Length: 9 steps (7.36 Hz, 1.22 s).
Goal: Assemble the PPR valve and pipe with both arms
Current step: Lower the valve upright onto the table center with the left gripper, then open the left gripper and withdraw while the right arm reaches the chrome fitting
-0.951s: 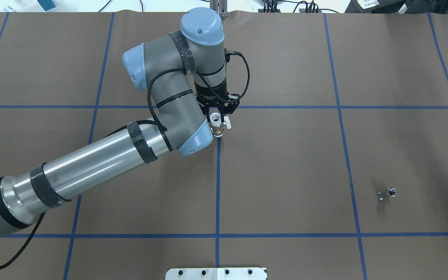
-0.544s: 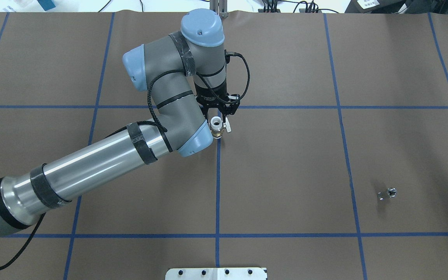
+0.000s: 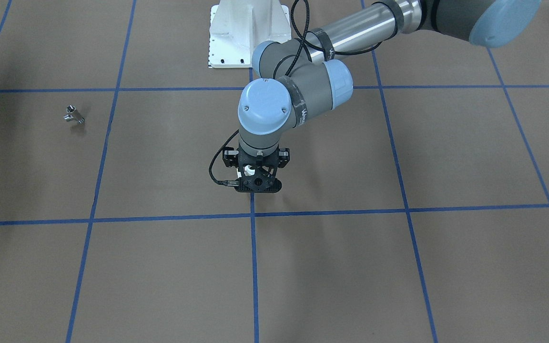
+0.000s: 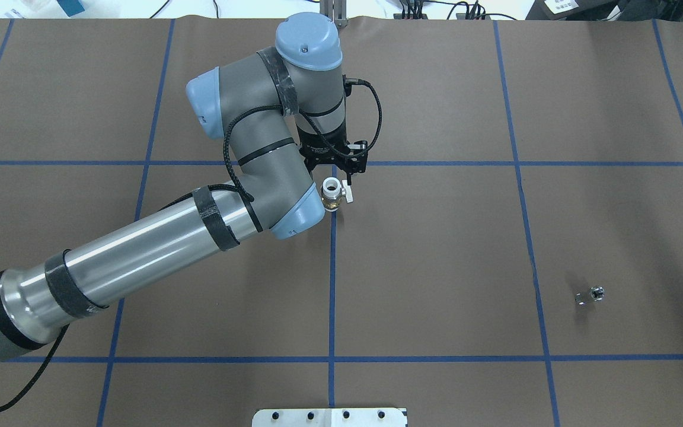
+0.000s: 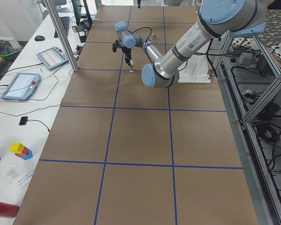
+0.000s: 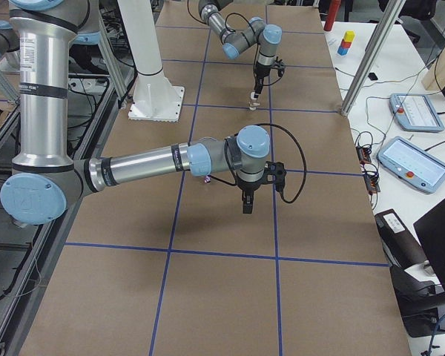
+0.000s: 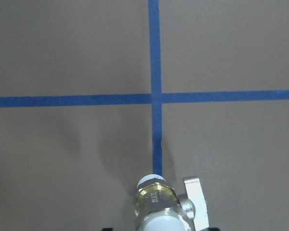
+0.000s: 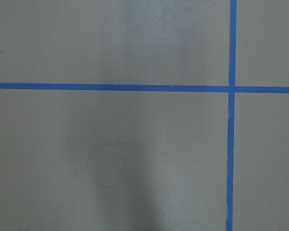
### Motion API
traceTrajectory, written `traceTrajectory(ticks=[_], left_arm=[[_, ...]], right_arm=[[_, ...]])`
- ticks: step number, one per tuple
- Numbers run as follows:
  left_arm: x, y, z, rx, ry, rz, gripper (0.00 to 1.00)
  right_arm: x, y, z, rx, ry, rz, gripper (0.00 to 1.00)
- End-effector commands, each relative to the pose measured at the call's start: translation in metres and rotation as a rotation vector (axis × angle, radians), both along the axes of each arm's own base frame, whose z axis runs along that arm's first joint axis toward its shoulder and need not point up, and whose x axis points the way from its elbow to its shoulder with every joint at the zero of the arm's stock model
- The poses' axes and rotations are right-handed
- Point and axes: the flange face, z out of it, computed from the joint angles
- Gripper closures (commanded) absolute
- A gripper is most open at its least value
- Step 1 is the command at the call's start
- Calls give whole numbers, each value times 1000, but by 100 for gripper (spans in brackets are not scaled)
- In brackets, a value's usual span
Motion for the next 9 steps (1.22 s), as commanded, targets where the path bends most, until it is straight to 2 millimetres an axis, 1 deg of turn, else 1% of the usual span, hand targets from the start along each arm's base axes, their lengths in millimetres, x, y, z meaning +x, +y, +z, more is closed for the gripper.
traceTrajectory(ticks=[1,2,3,4,5,6,7,8,9], left_arm=[[-51,-4,-3,34,46,-37,10],[-80,6,24,52,57,-43,9],[-114,9,41,79,71,-49,8],[-147,15,66,71,83,-50,4],[-176,18,81,70,90,-66,3],[-195,24,99,107,86,-47,2],[-207,21,109,116,79,-51,2],[-205,19,115,118,69,-46,2],[-205,17,117,122,66,-42,2]], right_arm=[[-7,-2,-13,-32,-43,79,0],[-32,-2,-25,-59,-83,101,0],[-65,8,-31,-60,-111,100,0],[-101,20,-33,-72,-132,70,0],[-141,33,-43,-104,-110,48,0],[-189,53,-62,-81,-54,37,0],[-207,65,-69,-76,-47,23,0],[-237,84,-77,-90,-30,21,0],[-261,106,-75,-28,-2,13,0]])
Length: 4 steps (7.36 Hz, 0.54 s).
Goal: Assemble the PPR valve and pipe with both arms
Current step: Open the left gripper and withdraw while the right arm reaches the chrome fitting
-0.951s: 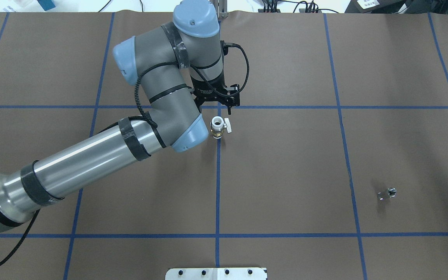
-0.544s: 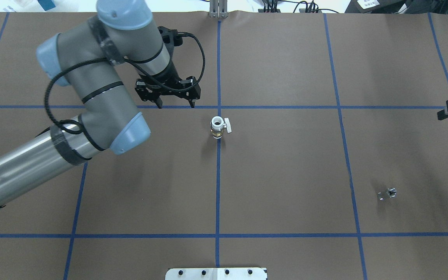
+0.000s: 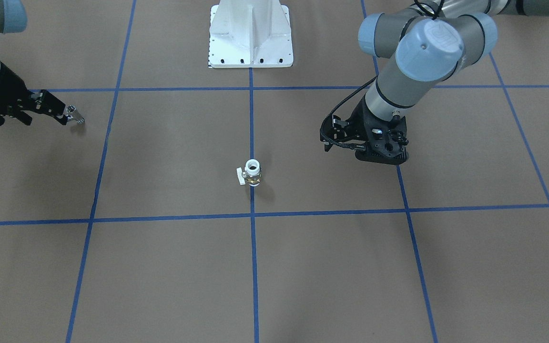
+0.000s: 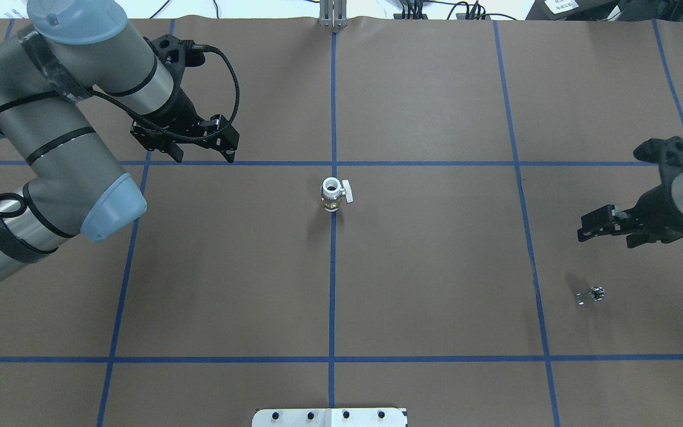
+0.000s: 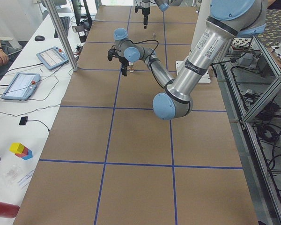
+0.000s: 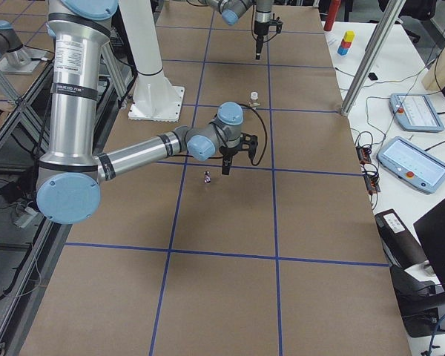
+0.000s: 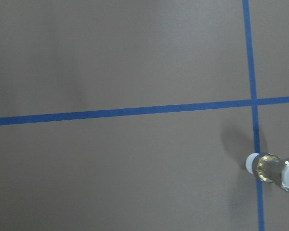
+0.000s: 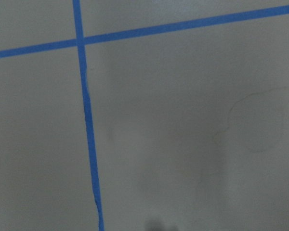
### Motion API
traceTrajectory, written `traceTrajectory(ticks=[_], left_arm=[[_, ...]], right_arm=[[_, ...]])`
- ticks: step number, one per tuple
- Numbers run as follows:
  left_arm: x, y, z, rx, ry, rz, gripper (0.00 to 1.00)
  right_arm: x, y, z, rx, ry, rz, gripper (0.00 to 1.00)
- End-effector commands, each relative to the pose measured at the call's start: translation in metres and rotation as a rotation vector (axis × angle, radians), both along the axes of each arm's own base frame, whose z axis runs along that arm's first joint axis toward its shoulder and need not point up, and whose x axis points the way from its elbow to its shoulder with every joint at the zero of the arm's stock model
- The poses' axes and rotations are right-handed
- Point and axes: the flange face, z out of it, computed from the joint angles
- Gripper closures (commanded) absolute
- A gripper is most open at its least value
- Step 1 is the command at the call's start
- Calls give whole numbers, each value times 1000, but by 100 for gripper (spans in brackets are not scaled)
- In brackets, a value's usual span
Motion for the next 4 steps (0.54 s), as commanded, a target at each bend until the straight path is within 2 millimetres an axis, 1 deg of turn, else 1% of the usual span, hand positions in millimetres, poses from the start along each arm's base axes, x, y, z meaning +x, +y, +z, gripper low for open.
traceTrajectory(ticks=[1,2,3,4], left_arm=[[-2,-3,7,4,-9,5,2],[1,-4,10,-2,-14,6,2],[1,-4,11,-3,-15,6,2],[1,-4,10,-2,-14,7,2]], right_arm=[[-30,45,9,59,18,-30,1],[-20,57,11,63,15,-37,3],[-19,67,17,61,32,-49,5],[-28,74,26,84,73,-49,5]])
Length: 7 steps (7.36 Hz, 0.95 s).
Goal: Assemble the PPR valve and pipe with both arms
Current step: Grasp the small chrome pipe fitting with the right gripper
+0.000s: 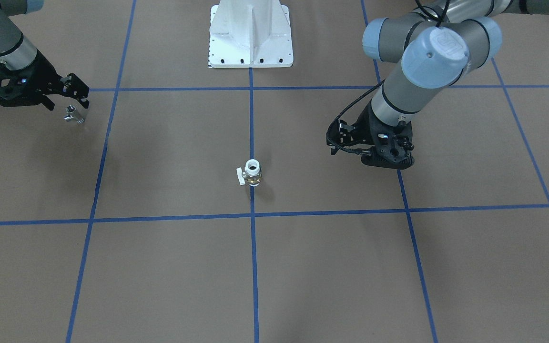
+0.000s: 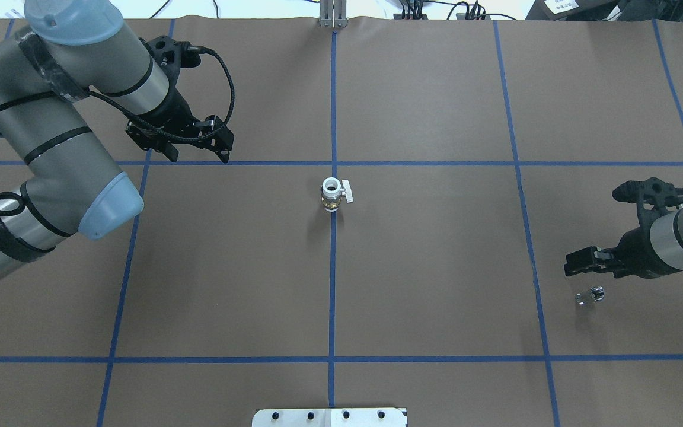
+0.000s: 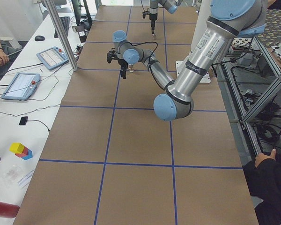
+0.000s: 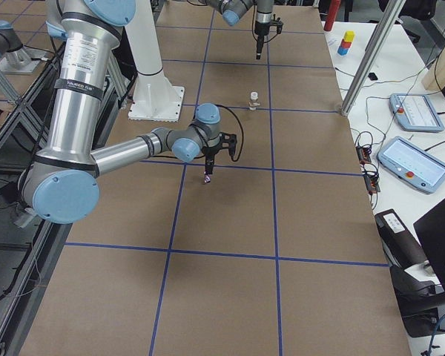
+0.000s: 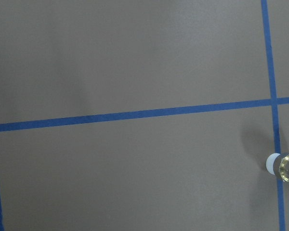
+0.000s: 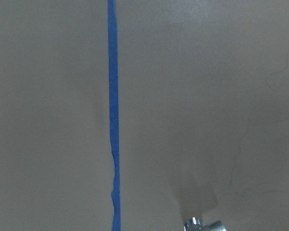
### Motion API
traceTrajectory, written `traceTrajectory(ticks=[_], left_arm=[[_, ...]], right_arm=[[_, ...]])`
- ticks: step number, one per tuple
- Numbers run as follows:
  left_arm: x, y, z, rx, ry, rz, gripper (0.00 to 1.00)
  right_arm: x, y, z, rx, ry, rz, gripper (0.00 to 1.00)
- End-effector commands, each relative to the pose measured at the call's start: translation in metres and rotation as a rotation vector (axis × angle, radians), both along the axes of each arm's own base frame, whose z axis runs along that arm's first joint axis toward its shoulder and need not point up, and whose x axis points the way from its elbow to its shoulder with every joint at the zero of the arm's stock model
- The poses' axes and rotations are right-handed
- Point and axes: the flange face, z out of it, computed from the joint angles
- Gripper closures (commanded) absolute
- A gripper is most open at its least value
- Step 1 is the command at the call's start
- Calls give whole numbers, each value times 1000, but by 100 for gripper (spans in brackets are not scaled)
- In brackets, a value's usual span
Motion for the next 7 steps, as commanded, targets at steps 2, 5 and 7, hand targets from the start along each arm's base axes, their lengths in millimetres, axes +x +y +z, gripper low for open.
traceTrajectory(ticks=[2,5,7], left_arm=[[1,-1,2,-3,-2,-1,2],[0,0,3,-5,-3,-1,1],[1,0,4,-6,-4,-1,1]], right_arm=[[-7,10,18,23,58,-1,7],[-14,9,25,8,58,-12,8],[-25,2,27,9,55,-14,12]])
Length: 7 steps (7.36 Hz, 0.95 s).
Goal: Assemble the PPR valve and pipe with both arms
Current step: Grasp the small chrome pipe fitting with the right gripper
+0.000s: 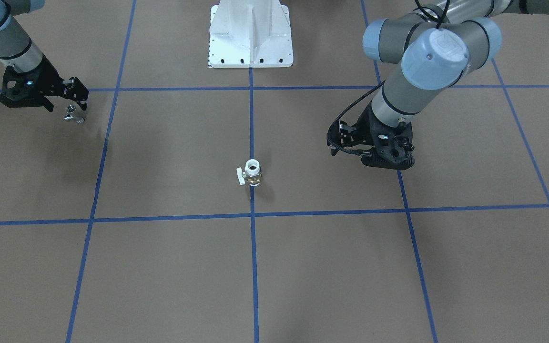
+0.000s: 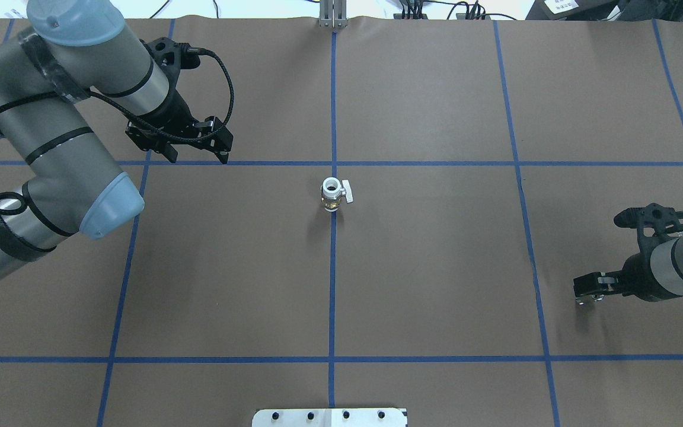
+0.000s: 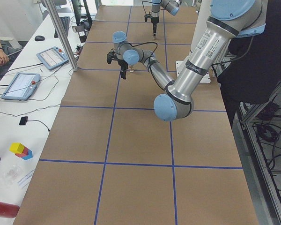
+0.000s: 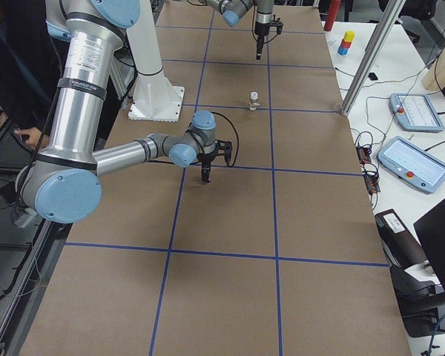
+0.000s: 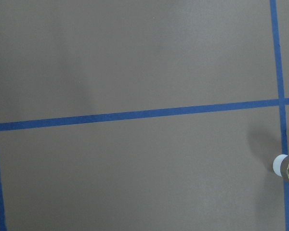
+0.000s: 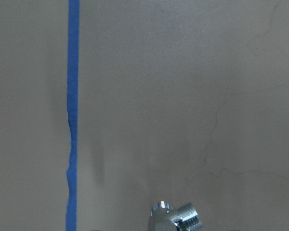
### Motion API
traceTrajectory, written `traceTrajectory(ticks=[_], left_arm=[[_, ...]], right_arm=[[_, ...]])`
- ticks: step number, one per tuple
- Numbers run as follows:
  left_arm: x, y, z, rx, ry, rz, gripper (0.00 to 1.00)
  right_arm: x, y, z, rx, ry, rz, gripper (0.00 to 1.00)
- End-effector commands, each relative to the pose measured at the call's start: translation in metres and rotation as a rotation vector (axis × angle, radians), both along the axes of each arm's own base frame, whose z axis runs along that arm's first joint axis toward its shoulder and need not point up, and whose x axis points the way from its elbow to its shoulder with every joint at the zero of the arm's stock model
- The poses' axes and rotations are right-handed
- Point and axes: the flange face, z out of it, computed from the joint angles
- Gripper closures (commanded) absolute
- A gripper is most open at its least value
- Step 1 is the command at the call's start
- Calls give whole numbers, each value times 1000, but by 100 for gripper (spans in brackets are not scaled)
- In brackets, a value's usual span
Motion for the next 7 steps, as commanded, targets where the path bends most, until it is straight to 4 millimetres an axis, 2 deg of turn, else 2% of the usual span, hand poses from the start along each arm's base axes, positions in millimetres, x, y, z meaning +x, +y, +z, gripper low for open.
traceTrajectory(ticks=[1,2,4,5,6,7], left_arm=[[0,0,1,-1,-1,0,1],[0,-1,1,-1,-3,-1,1],[1,0,1,-5,-3,-4,1],[2,1,-1,-6,0,-5,1],[1,1,-1,-4,1,-5,1],[3,1,-1,-6,0,-4,1]], right_arm=[[-6,-3,3,-3,1,-3,16],[-5,-3,4,-4,2,-3,32],[-2,-2,7,-6,7,-3,74],[-1,-2,6,-5,7,-2,90],[1,0,5,-14,0,-10,100],[4,4,-4,-18,-23,-19,100]])
